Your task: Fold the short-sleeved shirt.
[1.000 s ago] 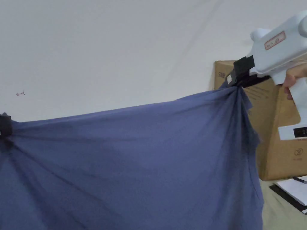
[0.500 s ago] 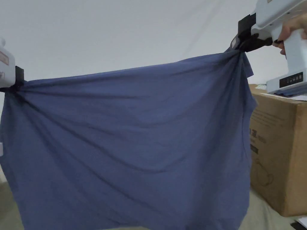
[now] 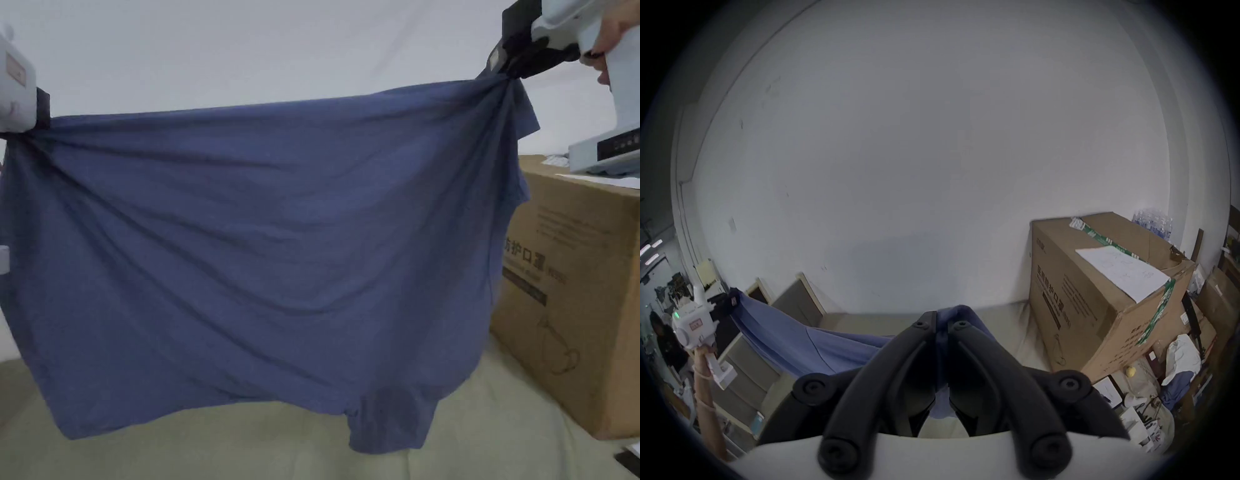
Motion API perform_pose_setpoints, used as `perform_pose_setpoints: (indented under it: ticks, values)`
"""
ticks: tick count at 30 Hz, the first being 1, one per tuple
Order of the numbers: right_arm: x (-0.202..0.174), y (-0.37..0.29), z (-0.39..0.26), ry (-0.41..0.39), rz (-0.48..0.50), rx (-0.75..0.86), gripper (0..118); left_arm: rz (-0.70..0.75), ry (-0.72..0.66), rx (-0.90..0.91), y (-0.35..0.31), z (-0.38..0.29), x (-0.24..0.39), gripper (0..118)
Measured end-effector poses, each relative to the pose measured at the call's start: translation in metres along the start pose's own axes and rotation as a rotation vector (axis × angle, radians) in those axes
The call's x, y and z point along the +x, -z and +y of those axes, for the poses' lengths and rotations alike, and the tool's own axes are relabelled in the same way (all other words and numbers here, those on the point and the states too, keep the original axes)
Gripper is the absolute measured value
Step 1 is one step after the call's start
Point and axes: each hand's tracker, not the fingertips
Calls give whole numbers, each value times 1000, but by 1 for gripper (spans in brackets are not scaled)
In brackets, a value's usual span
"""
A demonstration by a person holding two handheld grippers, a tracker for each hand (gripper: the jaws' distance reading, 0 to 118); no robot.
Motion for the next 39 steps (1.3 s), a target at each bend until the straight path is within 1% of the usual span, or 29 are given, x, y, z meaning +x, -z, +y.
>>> perform_pose_setpoints:
  ticks: [1,3,4,6,7,9,10,12,13,15,17,18,20,21,22,23,24,26,27,29,30,31,32,33,35,36,37,38,39]
  values:
    - [1,12,-12,-10,-7,-20,5,-11,-26,-32,11,-14,3,0]
    - [6,35,-36,-11,-19,-80,5,-58,5,-73,33,-48,9,0]
    - [11,49,-51,-3,-17,-105,5,-24,16,-108,46,-69,15,0]
    - [21,76,-83,46,-1,-164,5,-36,41,-180,63,-113,26,0]
    - [27,92,-99,48,-6,-199,5,-32,27,-224,74,-137,31,0]
    - [36,119,-138,57,-32,-269,5,-79,7,-309,90,-185,39,0]
    - [40,132,-159,45,-48,-314,5,-77,-10,-361,91,-210,44,0]
    - [50,151,-203,63,-51,-379,5,-104,-28,-425,96,-262,52,0]
    - [56,160,-228,72,-55,-418,5,-92,-21,-483,96,-288,57,0]
    - [72,175,-276,104,-47,-485,5,-96,-15,-573,94,-338,66,0]
    - [82,181,-325,139,-69,-565,5,-88,-5,-644,89,-382,71,0]
    - [85,179,-347,151,-61,-590,5,-75,-17,-676,92,-401,67,0]
    - [90,160,-397,235,-31,-600,5,-86,-77,-706,71,-437,62,0]
    - [91,148,-420,251,-13,-625,5,-75,-129,-702,51,-452,58,0]
    - [92,133,-445,269,16,-643,5,-128,-196,-681,32,-467,50,0]
    - [91,116,-468,271,24,-652,5,-155,-209,-695,12,-481,42,0]
    - [90,102,-485,271,13,-667,5,-131,-216,-682,-3,-491,37,0]
    - [91,68,-516,272,-10,-666,5,-116,-153,-676,-42,-503,22,0]
    - [94,53,-527,297,-44,-657,5,-126,-159,-646,-57,-506,14,0]
    - [98,16,-547,363,18,-615,5,-116,-176,-661,-88,-505,0,0]
    - [97,0,-554,374,6,-612,5,-123,-203,-640,-105,-505,-8,0]
    - [96,-17,-560,353,-1,-625,5,-121,-227,-630,-122,-504,-16,0]
    - [94,-35,-566,308,12,-628,5,-124,-259,-624,-140,-505,-24,0]
    - [91,-50,-571,262,3,-621,5,-148,-271,-621,-154,-508,-29,0]
    - [78,-80,-580,168,-6,-648,5,-145,-258,-646,-188,-518,-35,0]
    - [77,-90,-585,172,-18,-674,5,-153,-239,-652,-201,-525,-37,0]
    - [77,-100,-591,185,-16,-676,5,-133,-190,-680,-215,-532,-37,0]
    - [77,-109,-597,210,-27,-687,5,-132,-134,-696,-228,-539,-34,0]
    - [75,-119,-601,238,-29,-702,5,-132,-113,-708,-238,-546,-35,0]
